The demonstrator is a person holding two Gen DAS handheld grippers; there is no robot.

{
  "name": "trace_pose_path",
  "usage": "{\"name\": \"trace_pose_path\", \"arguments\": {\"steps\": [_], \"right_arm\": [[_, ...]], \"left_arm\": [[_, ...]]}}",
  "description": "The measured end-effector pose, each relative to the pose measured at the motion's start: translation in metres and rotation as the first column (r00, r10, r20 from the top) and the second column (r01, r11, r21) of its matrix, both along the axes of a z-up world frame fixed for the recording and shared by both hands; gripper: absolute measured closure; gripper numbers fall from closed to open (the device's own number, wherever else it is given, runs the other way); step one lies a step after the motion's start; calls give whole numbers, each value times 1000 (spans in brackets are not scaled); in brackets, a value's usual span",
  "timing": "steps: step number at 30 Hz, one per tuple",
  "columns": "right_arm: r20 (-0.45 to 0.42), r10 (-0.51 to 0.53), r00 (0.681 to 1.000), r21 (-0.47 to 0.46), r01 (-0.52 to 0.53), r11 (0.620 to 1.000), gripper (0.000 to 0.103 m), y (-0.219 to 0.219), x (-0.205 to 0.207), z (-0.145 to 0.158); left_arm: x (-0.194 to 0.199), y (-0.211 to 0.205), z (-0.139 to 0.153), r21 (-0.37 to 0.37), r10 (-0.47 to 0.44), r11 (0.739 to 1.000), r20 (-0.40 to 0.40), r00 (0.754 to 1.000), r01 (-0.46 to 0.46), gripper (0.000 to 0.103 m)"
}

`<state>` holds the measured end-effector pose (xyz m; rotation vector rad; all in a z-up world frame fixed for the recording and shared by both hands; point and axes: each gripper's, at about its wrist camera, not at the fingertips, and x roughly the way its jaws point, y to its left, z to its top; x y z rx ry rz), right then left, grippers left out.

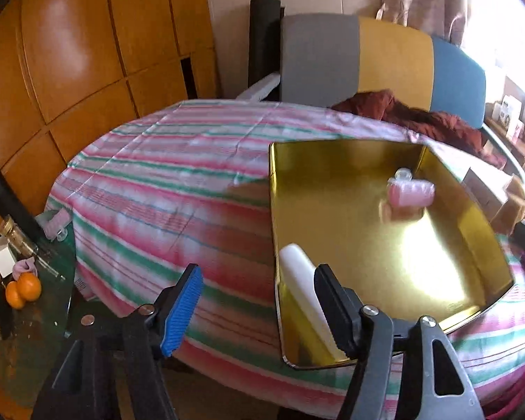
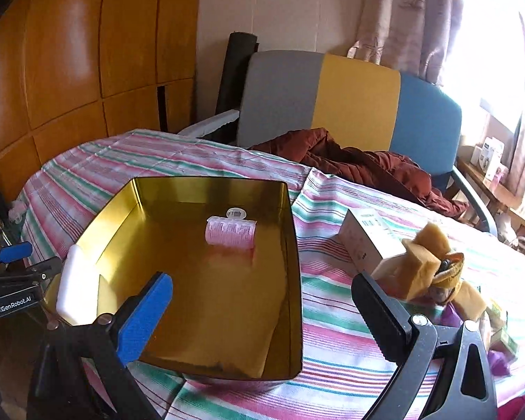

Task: Organize objects
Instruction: 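Carry both items to the gold tray and release them inside, then move both tools back toward the pile of items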

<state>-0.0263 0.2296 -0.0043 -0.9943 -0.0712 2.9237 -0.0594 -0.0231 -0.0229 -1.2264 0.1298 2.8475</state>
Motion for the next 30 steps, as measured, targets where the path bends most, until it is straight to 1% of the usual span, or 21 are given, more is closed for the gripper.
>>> {"name": "trace_pose_path", "arguments": {"steps": [6,11,15,18,21,23,25,30], "right_arm": [[11,-33,999,-65,33,997,0,13,0,-1],[21,-43,999,-72,45,996,0,20,4,-4],[30,-67,997,-89,70,994,0,31,8,-7],[34,-89,995,-87,92,992,0,41,11,-8],[37,-113,993,-76,115,990,0,54,15,-9],[39,-136,990,-78,138,987,0,66,19,-9],[48,-164,985,-85,168,982,0,80,21,-10],[61,-244,968,-83,248,965,0,115,28,-12]], "left_arm": [[8,9,16,59,-39,997,-19,999,40,35],[13,22,22,90,-85,992,-23,996,87,31],[19,36,23,88,-131,987,-26,991,133,28],[22,45,24,99,-162,981,-26,986,164,26],[23,51,24,109,-187,976,-22,982,188,24],[21,57,23,127,-215,969,-4,977,214,23],[21,63,21,136,-236,963,11,972,233,23],[22,81,21,140,-289,948,15,957,284,20]]}}
